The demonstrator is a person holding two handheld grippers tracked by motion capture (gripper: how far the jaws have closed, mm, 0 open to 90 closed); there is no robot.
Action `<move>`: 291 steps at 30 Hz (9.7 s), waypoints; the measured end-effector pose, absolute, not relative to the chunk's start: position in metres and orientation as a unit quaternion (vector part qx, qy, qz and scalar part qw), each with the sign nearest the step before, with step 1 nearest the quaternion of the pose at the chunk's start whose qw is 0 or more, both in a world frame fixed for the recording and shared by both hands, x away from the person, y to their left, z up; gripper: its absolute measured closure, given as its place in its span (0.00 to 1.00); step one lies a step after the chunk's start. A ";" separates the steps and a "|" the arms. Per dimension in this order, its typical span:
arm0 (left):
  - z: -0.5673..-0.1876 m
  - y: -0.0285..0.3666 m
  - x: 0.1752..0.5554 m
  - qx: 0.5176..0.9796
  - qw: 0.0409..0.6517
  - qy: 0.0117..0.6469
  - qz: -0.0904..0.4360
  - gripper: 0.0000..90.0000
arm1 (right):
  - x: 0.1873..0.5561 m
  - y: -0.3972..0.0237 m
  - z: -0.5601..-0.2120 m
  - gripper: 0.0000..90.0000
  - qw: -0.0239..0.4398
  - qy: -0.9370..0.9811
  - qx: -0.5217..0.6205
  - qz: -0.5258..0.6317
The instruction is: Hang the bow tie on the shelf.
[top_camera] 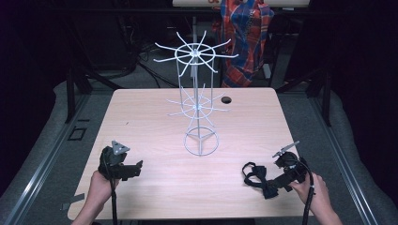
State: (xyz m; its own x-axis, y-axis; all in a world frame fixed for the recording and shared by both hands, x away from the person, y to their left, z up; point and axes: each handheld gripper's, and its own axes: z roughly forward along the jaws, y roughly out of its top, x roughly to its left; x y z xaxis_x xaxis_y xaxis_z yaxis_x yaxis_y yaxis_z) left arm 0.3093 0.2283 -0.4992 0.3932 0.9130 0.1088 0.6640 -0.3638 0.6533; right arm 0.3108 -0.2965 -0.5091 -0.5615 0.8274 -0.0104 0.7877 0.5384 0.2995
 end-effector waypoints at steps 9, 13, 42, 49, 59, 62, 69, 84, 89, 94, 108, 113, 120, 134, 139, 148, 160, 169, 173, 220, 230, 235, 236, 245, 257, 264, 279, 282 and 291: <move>-0.499 0.229 0.309 0.793 0.263 0.497 0.235 0.17 | 0.313 -0.289 -0.513 0.00 0.068 0.878 0.458 0.121; -0.499 0.228 0.310 0.794 0.263 0.495 0.235 0.17 | 0.314 -0.288 -0.516 0.00 0.060 0.874 0.465 0.130; -0.500 0.228 0.311 0.796 0.261 0.495 0.232 0.17 | 0.323 -0.261 -0.539 0.40 0.042 0.892 0.441 0.087; -0.500 0.228 0.311 0.795 0.260 0.496 0.232 0.17 | 0.322 -0.257 -0.542 0.60 0.054 0.897 0.434 0.069; -0.500 0.228 0.311 0.795 0.260 0.496 0.232 0.17 | 0.319 -0.252 -0.542 0.78 0.067 0.903 0.421 0.063; -0.500 0.228 0.311 0.795 0.260 0.496 0.232 0.17 | 0.318 -0.250 -0.542 0.80 0.075 0.905 0.415 0.059; -0.500 0.228 0.311 0.795 0.260 0.496 0.232 0.17 | 0.317 -0.251 -0.537 0.80 0.086 0.904 0.413 0.067; -0.500 0.228 0.311 0.795 0.260 0.496 0.232 0.17 | 0.316 -0.253 -0.530 0.80 0.102 0.908 0.399 0.075; -0.500 0.229 0.311 0.795 0.260 0.496 0.232 0.17 | 0.314 -0.253 -0.528 0.80 0.110 0.903 0.404 0.100; -0.500 0.229 0.311 0.795 0.261 0.496 0.232 0.17 | 0.313 -0.254 -0.526 0.80 0.118 0.898 0.407 0.118; -0.500 0.228 0.311 0.795 0.260 0.496 0.232 0.17 | 0.312 -0.256 -0.515 0.80 0.170 0.887 0.409 0.131; -0.500 0.229 0.311 0.796 0.259 0.495 0.232 0.17 | 0.312 -0.257 -0.513 0.80 0.176 0.884 0.410 0.142; -0.501 0.228 0.311 0.796 0.259 0.496 0.231 0.17 | 0.313 -0.259 -0.510 0.80 0.183 0.875 0.418 0.164; -0.501 0.228 0.311 0.797 0.257 0.496 0.231 0.17 | 0.318 -0.253 -0.504 0.80 0.207 0.861 0.416 0.206; -0.502 0.228 0.312 0.796 0.258 0.497 0.232 0.17 | 0.320 -0.251 -0.502 0.80 0.209 0.859 0.414 0.217; -0.502 0.228 0.312 0.796 0.257 0.497 0.233 0.17 | 0.323 -0.252 -0.498 0.80 0.206 0.854 0.415 0.236; -0.502 0.229 0.312 0.795 0.257 0.498 0.232 0.17 | 0.334 -0.246 -0.494 0.80 0.205 0.853 0.407 0.255; -0.502 0.229 0.312 0.796 0.256 0.497 0.231 0.17 | 0.341 -0.243 -0.490 0.80 0.196 0.846 0.409 0.279; -0.502 0.229 0.312 0.796 0.256 0.497 0.231 0.17 | 0.347 -0.239 -0.486 0.80 0.193 0.843 0.409 0.290; -0.501 0.229 0.310 0.796 0.256 0.498 0.231 0.17 | 0.363 -0.231 -0.428 0.80 0.172 0.786 0.404 0.435; -0.502 0.229 0.311 0.796 0.254 0.498 0.230 0.17 | 0.380 -0.223 -0.437 0.80 0.147 0.793 0.419 0.418; -0.502 0.229 0.311 0.796 0.255 0.498 0.230 0.17 | 0.386 -0.214 -0.440 0.80 0.141 0.800 0.417 0.407; -0.502 0.229 0.311 0.796 0.255 0.499 0.230 0.17 | 0.388 -0.214 -0.440 0.80 0.139 0.801 0.417 0.407; -0.503 0.231 0.312 0.795 0.254 0.501 0.230 0.17 | 0.399 -0.203 -0.442 0.80 0.122 0.804 0.418 0.405; -0.505 0.235 0.312 0.794 0.252 0.505 0.225 0.17 | 0.417 -0.187 -0.447 0.80 0.132 0.808 0.412 0.400; -0.503 0.242 0.303 0.789 0.250 0.512 0.231 0.17 | 0.422 -0.176 -0.448 0.80 0.126 0.814 0.406 0.394; -0.502 0.243 0.301 0.786 0.252 0.514 0.234 0.17 | 0.421 -0.168 -0.465 0.80 0.127 0.828 0.402 0.370; -0.502 0.243 0.302 0.787 0.252 0.514 0.232 0.17 | 0.422 -0.169 -0.466 0.80 0.128 0.829 0.401 0.368; -0.503 0.242 0.303 0.788 0.251 0.513 0.230 0.17 | 0.424 -0.174 -0.471 0.80 0.136 0.829 0.404 0.360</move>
State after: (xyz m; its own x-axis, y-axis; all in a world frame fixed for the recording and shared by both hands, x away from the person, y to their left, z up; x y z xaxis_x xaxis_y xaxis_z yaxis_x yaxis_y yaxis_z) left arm 0.3030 0.2418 -0.5025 0.3680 0.9239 0.1051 0.6924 -0.3477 0.6323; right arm 0.4238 -0.1744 -0.4707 -0.6360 0.7688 0.0665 0.5732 0.4129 0.7078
